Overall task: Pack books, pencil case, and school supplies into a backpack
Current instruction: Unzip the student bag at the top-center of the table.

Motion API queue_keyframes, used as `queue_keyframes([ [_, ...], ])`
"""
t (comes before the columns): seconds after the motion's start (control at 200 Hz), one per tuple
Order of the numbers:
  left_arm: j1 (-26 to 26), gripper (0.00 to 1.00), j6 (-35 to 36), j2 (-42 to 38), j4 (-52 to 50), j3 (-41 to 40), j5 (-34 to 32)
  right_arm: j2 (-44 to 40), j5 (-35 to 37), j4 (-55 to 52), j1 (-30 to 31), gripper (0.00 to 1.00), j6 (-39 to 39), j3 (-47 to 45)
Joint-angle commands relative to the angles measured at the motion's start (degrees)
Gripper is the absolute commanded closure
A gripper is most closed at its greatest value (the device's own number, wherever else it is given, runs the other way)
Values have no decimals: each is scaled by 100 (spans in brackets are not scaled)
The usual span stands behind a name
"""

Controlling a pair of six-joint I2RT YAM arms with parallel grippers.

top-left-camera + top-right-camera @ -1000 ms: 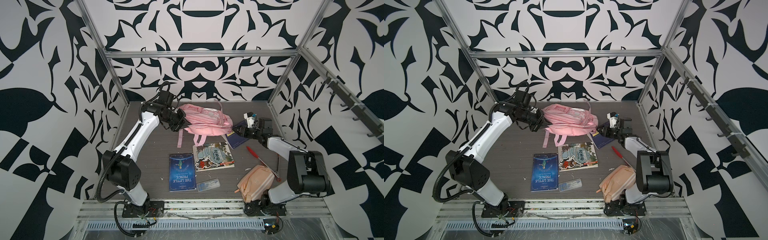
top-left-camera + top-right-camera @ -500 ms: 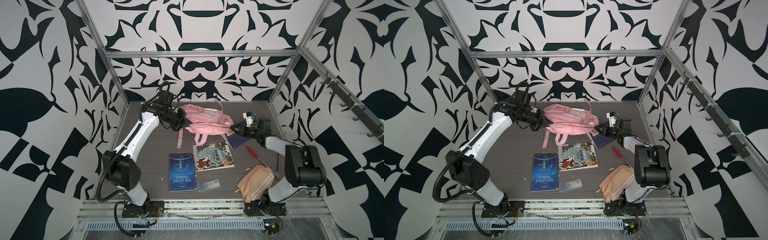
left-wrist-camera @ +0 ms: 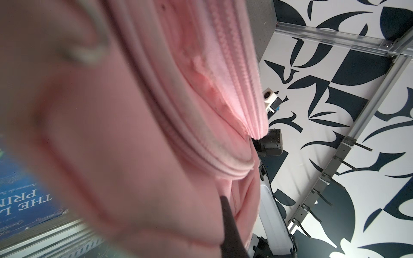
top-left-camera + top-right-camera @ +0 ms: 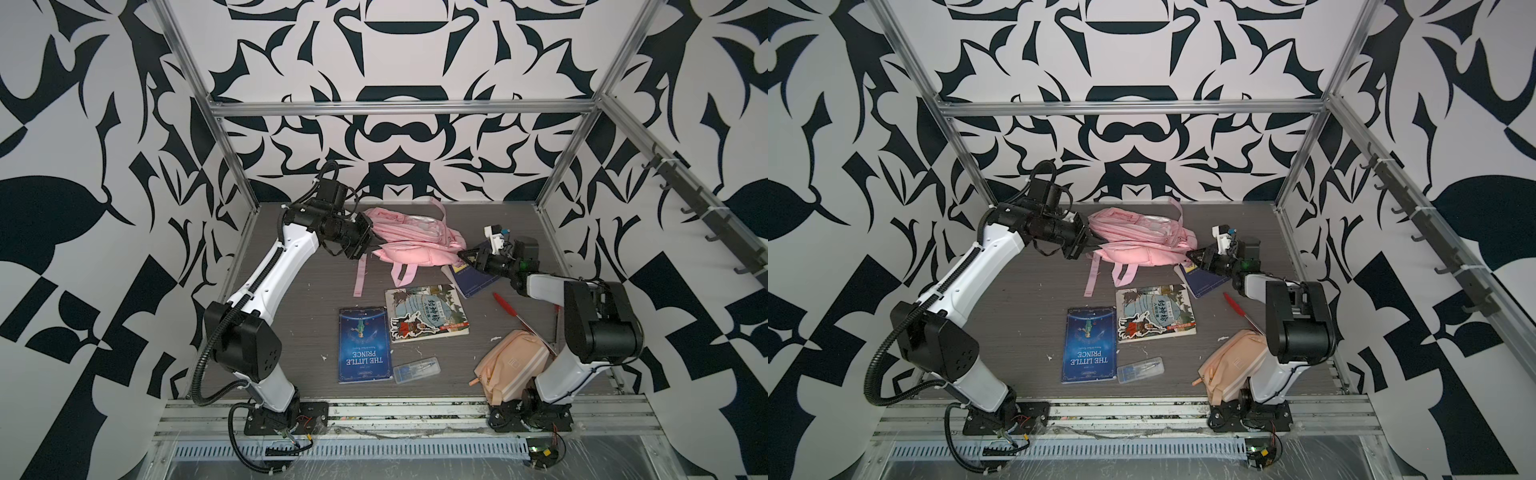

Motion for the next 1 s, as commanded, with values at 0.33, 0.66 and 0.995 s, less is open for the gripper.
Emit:
queue_keyframes([
  [0.33,-112,100,-166,-404,584,-60,820,818,-755,2201,7,60,1265,-148],
  [0.66,-129,100,-182,-520,575,-281,759,1369,-1014,3868,7,68,2352,-174],
  [0.995,-112,100,-185,-625,583,-541,739,1365,-1033,4054,7,85,2415,-225],
])
